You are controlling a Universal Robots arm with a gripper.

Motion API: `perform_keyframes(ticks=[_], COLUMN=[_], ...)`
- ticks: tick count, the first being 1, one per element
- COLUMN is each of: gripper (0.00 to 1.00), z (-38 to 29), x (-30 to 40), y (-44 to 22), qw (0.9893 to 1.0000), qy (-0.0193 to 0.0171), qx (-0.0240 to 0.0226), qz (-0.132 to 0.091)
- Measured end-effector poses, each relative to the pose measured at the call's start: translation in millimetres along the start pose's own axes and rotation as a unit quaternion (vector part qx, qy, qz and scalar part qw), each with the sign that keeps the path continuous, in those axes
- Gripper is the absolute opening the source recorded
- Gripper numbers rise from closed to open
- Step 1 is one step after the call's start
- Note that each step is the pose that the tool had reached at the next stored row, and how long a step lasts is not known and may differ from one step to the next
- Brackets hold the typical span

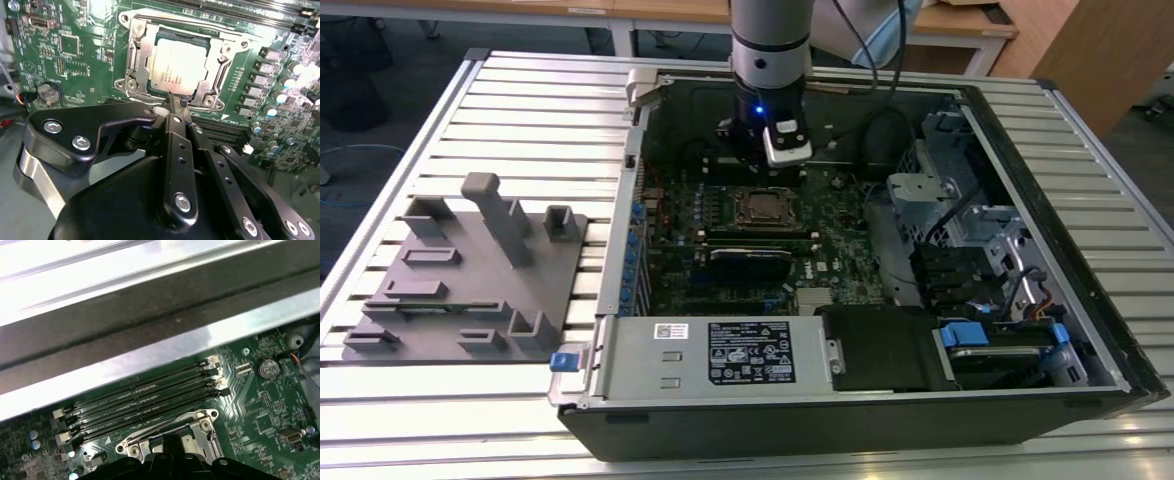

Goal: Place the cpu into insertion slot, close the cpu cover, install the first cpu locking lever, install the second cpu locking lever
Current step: 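Install the first cpu locking lever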

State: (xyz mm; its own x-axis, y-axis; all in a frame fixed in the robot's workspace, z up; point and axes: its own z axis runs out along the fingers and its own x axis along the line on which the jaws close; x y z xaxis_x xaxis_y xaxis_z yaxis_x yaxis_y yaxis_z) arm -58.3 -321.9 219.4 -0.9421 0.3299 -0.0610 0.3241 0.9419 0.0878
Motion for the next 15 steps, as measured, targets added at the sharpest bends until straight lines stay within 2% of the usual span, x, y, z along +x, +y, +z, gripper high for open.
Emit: perform_keyframes(ticks=[6, 8, 11, 12, 15], gripper=[0.1, 0.1, 0.1, 0.1, 0.1], z=[1.8, 1.9, 1.9, 1.9, 1.8], x=[0.0, -0.1, -0.1, -0.2, -0.8], y=[0.0, -0.1, -0.2, -0.4, -2.1], qw=[0.9993, 0.999, 0.9985, 0.9984, 0.9982], qy=[0.0029, 0.0016, -0.0018, -0.0025, -0.0023], qx=[-0.0013, 0.0049, 0.0177, 0.0198, 0.0199], qz=[-0.037, -0.045, -0.051, -0.052, -0.056])
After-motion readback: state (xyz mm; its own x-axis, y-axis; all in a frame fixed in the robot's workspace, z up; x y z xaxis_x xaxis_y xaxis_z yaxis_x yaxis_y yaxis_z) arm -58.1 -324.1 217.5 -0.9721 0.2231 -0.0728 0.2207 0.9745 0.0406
